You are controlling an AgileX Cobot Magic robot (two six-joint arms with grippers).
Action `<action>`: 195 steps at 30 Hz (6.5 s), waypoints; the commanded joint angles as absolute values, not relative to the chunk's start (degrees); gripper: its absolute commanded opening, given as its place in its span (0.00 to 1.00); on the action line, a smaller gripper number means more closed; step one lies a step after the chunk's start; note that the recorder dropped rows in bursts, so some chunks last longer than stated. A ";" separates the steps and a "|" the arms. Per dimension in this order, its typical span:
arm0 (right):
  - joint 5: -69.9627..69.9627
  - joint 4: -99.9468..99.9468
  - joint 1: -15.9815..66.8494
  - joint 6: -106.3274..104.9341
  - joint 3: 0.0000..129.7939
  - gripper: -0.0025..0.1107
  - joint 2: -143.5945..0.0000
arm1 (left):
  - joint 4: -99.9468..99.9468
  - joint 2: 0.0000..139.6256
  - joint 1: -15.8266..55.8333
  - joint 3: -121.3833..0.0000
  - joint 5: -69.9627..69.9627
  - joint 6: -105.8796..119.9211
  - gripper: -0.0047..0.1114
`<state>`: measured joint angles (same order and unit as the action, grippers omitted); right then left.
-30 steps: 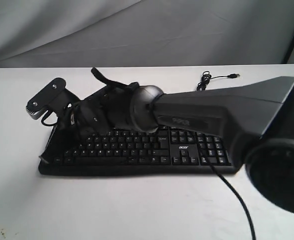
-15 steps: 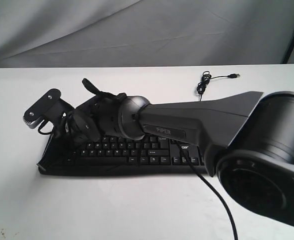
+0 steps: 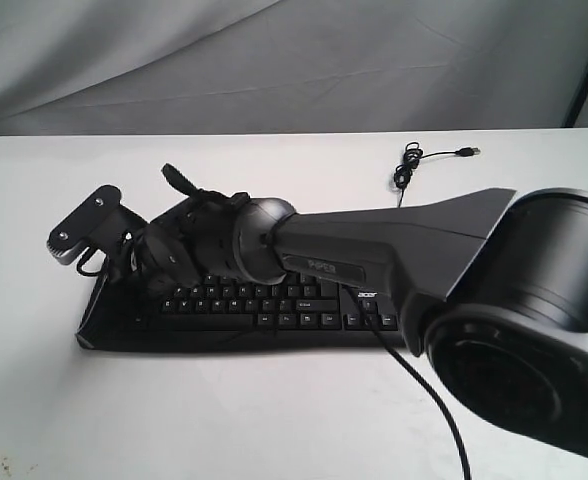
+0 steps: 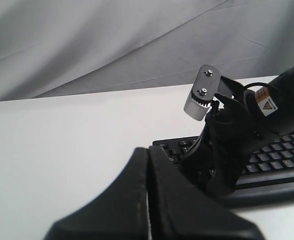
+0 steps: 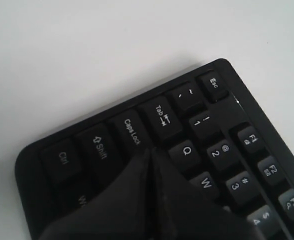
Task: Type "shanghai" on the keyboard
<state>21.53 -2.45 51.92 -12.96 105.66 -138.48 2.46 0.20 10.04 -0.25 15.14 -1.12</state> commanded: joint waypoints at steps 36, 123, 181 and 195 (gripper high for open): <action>3.74 -3.60 43.37 -11.71 73.98 0.02 -121.93 | 2.51 0.00 10.24 0.00 14.87 -1.28 0.04; -5.55 -0.85 17.71 -0.71 5.20 0.02 -13.32 | 2.51 0.00 10.24 0.00 14.87 -1.28 0.04; 5.46 -0.59 16.60 0.00 0.00 0.02 0.00 | 2.51 0.00 10.24 0.00 14.87 -1.28 0.04; 5.46 -0.59 16.60 0.00 0.00 0.02 0.00 | 2.51 0.00 10.24 0.00 14.87 -1.28 0.04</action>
